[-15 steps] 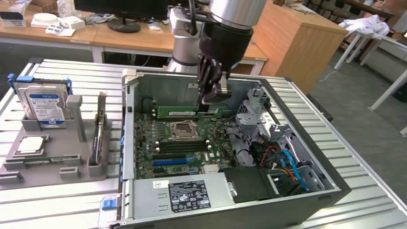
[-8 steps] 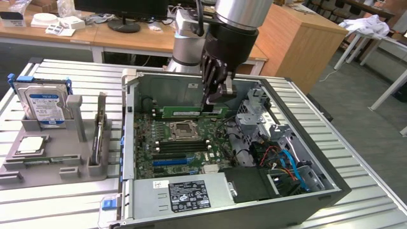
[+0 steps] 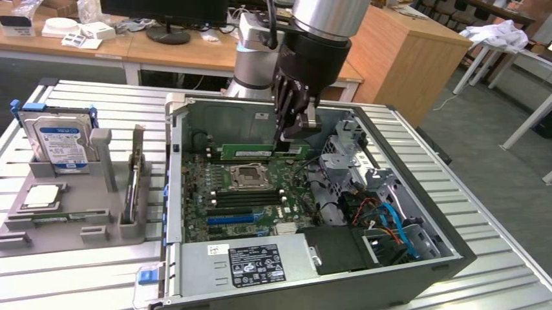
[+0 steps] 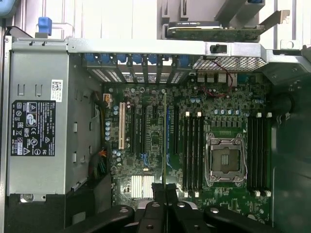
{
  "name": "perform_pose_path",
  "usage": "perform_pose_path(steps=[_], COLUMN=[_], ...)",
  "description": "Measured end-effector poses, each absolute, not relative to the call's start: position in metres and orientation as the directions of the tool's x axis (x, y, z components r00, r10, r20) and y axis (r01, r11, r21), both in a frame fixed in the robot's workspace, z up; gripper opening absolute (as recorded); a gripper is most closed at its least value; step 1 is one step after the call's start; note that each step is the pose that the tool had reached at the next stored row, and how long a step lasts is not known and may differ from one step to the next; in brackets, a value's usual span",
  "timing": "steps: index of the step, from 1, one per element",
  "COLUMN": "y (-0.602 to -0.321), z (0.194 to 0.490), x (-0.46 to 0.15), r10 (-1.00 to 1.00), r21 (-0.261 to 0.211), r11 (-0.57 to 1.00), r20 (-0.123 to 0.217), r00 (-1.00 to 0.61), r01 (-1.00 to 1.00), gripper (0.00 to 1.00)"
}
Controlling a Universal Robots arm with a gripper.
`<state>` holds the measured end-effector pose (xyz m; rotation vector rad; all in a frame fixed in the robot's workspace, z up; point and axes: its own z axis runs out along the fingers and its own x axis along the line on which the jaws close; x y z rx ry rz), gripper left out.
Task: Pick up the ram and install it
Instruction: 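Pick up the ram and move it above insertion slot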
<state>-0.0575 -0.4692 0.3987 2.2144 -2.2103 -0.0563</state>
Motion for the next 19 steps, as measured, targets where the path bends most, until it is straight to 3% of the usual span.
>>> perform_pose_path(steps=[19], y=[-0.446], z=[0.398], x=[-0.057], r10=[-1.0], r21=[0.034], r11=[-0.001], r20=[-0.017], r00=[0.0], r01=[-0.999], gripper=[0.12])
